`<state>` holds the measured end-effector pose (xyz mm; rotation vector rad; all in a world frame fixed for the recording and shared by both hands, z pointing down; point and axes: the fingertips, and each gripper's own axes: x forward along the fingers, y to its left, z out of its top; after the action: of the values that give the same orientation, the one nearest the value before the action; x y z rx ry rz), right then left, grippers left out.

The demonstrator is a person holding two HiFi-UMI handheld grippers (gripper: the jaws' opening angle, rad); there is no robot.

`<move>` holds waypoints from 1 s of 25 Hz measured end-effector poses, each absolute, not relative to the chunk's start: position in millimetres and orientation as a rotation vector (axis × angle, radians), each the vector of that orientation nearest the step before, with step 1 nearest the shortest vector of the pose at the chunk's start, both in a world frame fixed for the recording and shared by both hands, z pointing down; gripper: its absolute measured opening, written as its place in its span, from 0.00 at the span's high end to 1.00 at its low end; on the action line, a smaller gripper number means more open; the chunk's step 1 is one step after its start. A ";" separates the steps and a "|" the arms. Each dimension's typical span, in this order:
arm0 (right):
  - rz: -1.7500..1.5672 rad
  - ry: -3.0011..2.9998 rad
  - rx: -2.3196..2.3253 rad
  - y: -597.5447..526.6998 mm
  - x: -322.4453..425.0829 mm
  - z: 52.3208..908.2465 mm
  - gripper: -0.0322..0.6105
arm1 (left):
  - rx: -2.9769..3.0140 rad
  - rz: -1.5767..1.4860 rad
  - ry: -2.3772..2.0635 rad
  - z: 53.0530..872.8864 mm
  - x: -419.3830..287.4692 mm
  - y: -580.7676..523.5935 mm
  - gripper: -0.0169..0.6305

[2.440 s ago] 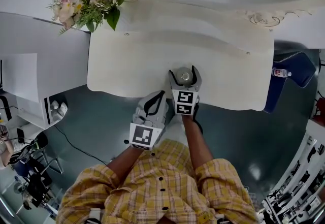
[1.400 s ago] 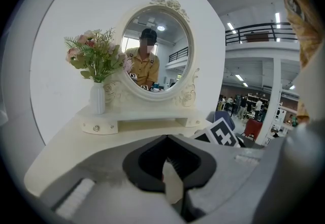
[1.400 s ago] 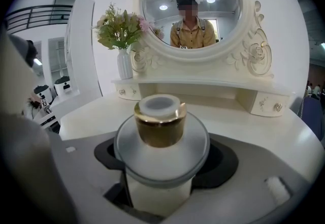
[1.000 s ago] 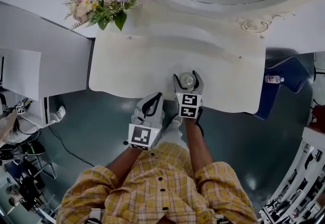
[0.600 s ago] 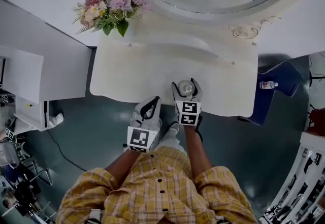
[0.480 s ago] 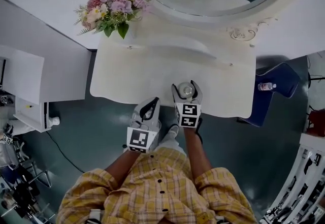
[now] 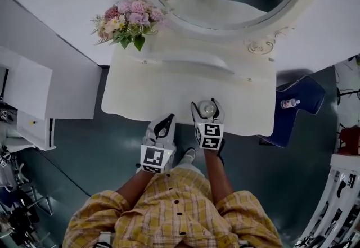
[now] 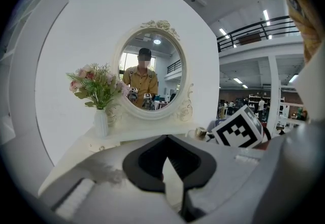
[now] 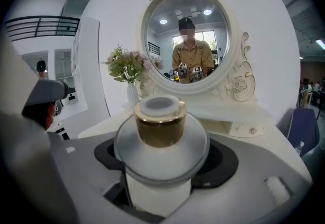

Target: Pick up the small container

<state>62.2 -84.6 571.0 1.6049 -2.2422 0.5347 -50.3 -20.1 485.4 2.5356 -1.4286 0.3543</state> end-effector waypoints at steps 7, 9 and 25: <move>0.508 -2.294 1.616 -75.0 62.9 535.4 0.42 | 2.554 0.327 -1.453 471.8 -51.8 -19.6 0.97; 0.509 -2.304 1.621 -71.7 63.3 525.3 0.42 | 2.558 0.317 -1.459 467.0 -51.7 -19.9 0.97; 0.415 -2.359 1.663 -49.5 68.8 463.5 0.42 | 2.618 0.263 -1.455 441.2 -50.5 -16.6 0.97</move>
<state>68.8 -49.5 463.5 1.6631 -2.3589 0.4150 -50.5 -16.6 441.2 2.6175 -1.4552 0.2626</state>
